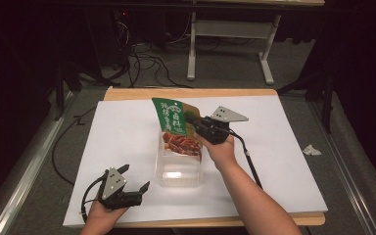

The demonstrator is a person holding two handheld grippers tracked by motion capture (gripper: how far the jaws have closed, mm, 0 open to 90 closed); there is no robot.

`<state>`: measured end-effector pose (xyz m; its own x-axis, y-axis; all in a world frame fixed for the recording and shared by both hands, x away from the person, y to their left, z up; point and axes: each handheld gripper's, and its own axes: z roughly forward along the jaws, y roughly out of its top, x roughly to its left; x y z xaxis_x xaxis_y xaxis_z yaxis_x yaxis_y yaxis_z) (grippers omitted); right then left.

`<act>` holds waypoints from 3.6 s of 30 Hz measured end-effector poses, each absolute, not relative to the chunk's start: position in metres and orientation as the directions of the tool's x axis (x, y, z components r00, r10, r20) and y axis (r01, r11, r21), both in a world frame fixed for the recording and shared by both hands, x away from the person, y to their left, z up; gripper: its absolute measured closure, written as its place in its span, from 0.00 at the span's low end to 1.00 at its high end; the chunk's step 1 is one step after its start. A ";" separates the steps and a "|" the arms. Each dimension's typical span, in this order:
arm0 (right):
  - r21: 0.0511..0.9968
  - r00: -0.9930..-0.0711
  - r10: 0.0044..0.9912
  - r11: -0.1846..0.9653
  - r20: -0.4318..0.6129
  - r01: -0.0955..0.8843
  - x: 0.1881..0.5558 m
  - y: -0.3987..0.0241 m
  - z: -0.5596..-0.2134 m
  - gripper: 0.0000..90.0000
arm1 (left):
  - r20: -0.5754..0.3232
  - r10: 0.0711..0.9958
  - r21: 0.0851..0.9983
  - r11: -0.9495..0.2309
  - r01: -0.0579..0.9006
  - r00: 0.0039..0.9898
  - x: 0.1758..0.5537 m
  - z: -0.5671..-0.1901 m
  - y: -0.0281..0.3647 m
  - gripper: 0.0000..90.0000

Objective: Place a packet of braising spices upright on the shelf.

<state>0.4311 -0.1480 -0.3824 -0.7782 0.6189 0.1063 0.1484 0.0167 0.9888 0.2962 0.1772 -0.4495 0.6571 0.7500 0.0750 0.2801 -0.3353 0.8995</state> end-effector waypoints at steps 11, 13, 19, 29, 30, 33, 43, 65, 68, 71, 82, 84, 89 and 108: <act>0.988 -0.757 0.647 0.039 0.091 0.152 0.427 -0.160 -0.387 0.98 | 0.078 0.748 0.896 -0.342 0.281 0.659 0.295 -0.450 0.176 0.13; 0.987 -0.753 0.652 0.044 0.090 0.155 0.426 -0.159 -0.387 0.98 | 0.079 0.748 0.896 -0.343 0.283 0.659 0.295 -0.450 0.177 0.13; 0.982 -0.762 0.643 0.080 0.081 0.172 0.427 -0.156 -0.383 0.88 | 0.076 0.751 0.897 -0.339 0.284 0.656 0.294 -0.450 0.179 0.13; 0.964 -0.757 0.646 0.125 0.099 0.233 0.429 -0.158 -0.378 0.48 | 0.079 0.751 0.896 -0.342 0.283 0.656 0.295 -0.450 0.178 0.13; 0.964 -0.757 0.646 0.124 0.101 0.234 0.429 -0.159 -0.378 0.44 | 0.078 0.753 0.897 -0.339 0.285 0.653 0.296 -0.450 0.179 0.13; 0.962 -0.743 0.660 0.114 0.114 0.248 0.427 -0.163 -0.376 0.30 | 0.071 0.757 0.896 -0.334 0.292 0.650 0.297 -0.450 0.180 0.13; 0.948 -0.709 0.694 0.128 0.125 0.293 0.418 -0.182 -0.368 0.17 | 0.073 0.758 0.895 -0.337 0.294 0.648 0.298 -0.451 0.181 0.13; 0.955 -0.650 0.756 0.131 0.079 0.267 0.365 -0.265 -0.374 0.18 | 0.076 0.751 0.882 -0.357 0.307 0.656 0.299 -0.455 0.175 0.13; 0.955 -0.639 0.766 0.137 0.066 0.262 0.357 -0.278 -0.375 0.18 | 0.082 0.745 0.877 -0.369 0.308 0.662 0.299 -0.456 0.174 0.13; 0.955 -0.624 0.778 0.131 0.068 0.268 0.345 -0.293 -0.377 0.18 | 0.075 0.747 0.879 -0.363 0.310 0.660 0.300 -0.456 0.173 0.13; 0.956 -0.499 0.865 0.099 0.054 0.275 0.284 -0.345 -0.413 0.22 | 0.074 0.736 0.870 -0.377 0.317 0.673 0.299 -0.459 0.168 0.13; 0.961 -0.486 0.873 0.101 0.039 0.258 0.278 -0.348 -0.420 0.22 | 0.074 0.734 0.871 -0.378 0.315 0.675 0.299 -0.459 0.167 0.13; 0.947 -0.508 0.861 0.142 0.025 0.287 0.282 -0.354 -0.434 0.18 | 0.082 0.735 0.864 -0.389 0.319 0.673 0.304 -0.461 0.163 0.13; 0.935 -0.510 0.858 0.131 0.060 0.331 0.288 -0.357 -0.444 0.18 | 0.088 0.724 0.866 -0.395 0.307 0.684 0.300 -0.459 0.163 0.13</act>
